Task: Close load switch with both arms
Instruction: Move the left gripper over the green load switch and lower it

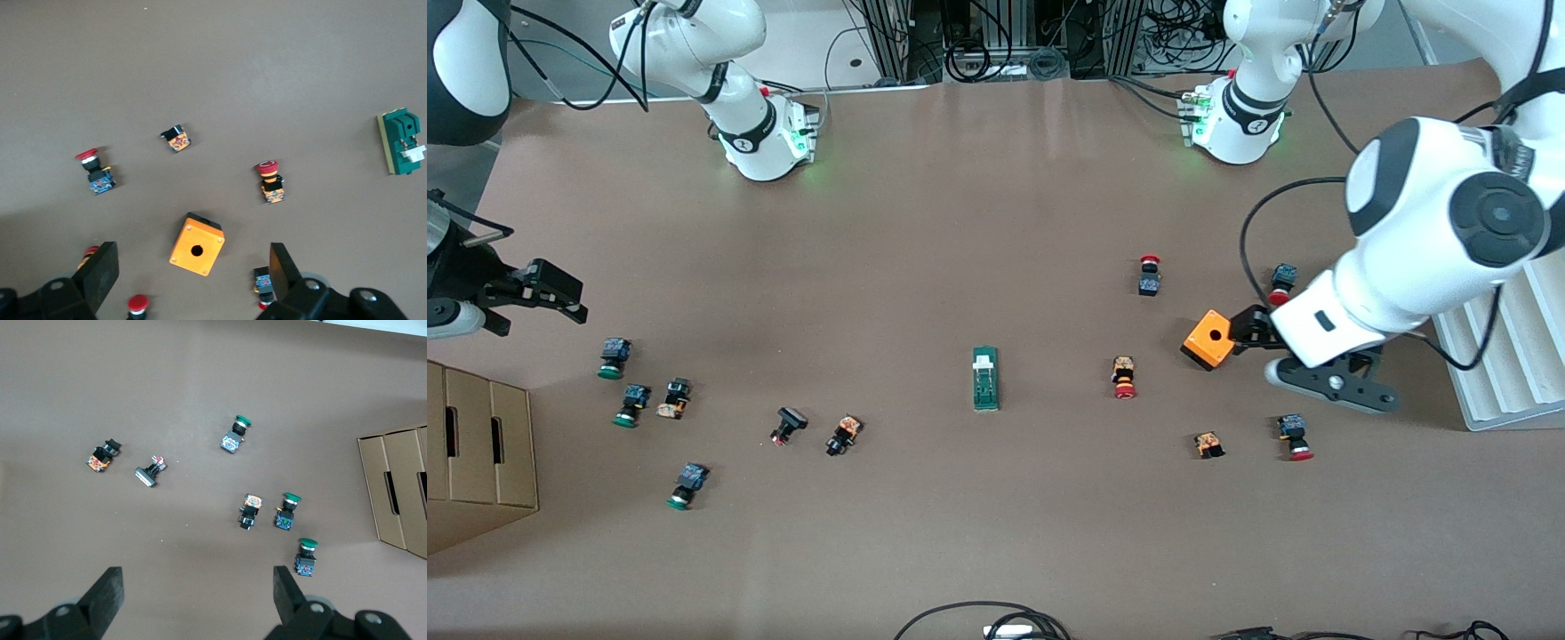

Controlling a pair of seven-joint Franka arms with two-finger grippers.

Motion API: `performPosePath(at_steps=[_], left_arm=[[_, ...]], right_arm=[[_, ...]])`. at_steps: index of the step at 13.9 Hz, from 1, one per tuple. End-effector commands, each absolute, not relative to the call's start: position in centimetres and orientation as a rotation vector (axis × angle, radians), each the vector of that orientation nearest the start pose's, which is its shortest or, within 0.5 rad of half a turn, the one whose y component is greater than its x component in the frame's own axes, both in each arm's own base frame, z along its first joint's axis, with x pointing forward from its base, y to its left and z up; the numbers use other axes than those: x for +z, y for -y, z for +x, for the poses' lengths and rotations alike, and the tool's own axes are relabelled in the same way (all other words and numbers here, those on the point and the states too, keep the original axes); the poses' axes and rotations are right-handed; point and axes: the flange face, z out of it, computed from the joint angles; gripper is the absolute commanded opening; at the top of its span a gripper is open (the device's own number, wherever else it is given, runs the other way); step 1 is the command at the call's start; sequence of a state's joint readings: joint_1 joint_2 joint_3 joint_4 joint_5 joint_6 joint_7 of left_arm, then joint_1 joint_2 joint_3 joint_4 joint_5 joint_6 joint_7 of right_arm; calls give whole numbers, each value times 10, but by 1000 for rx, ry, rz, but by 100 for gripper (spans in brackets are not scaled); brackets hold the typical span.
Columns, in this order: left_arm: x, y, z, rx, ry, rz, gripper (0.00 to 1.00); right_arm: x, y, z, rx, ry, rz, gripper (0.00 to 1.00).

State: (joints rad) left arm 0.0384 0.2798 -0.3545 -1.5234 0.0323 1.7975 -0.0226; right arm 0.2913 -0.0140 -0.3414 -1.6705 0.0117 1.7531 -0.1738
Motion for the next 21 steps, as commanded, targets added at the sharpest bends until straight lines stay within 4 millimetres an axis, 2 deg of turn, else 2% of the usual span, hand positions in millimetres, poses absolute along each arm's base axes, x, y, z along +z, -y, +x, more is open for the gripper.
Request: performPosePath(at_steps=[1, 7, 9, 12, 14, 16, 17, 20, 21], left_arm=[[514, 206, 612, -38, -377, -3171, 100], [534, 289, 577, -162, -219, -3119, 100], [536, 329, 560, -248, -187, -3103, 100], [534, 391, 529, -380, -44, -3102, 100], [524, 419, 514, -473, 25, -3064, 100], [505, 449, 491, -578, 137, -3070, 100], [493, 466, 477, -632, 194, -3067, 100], [453, 500, 452, -766, 305, -2993, 100], [442, 506, 449, -790, 337, -2980, 100]], right_arm=[[606, 27, 567, -172, 172, -3125, 100], [605, 29, 568, -170, 167, -3126, 100], [605, 27, 568, -170, 172, -3126, 100], [605, 27, 568, -169, 172, -3127, 100], [606, 27, 567, -172, 172, -3127, 100], [605, 27, 568, -169, 172, -3127, 100], [605, 27, 568, -172, 172, -3127, 100], [605, 27, 568, -169, 170, -3127, 100], [605, 27, 568, -169, 172, -3127, 100]])
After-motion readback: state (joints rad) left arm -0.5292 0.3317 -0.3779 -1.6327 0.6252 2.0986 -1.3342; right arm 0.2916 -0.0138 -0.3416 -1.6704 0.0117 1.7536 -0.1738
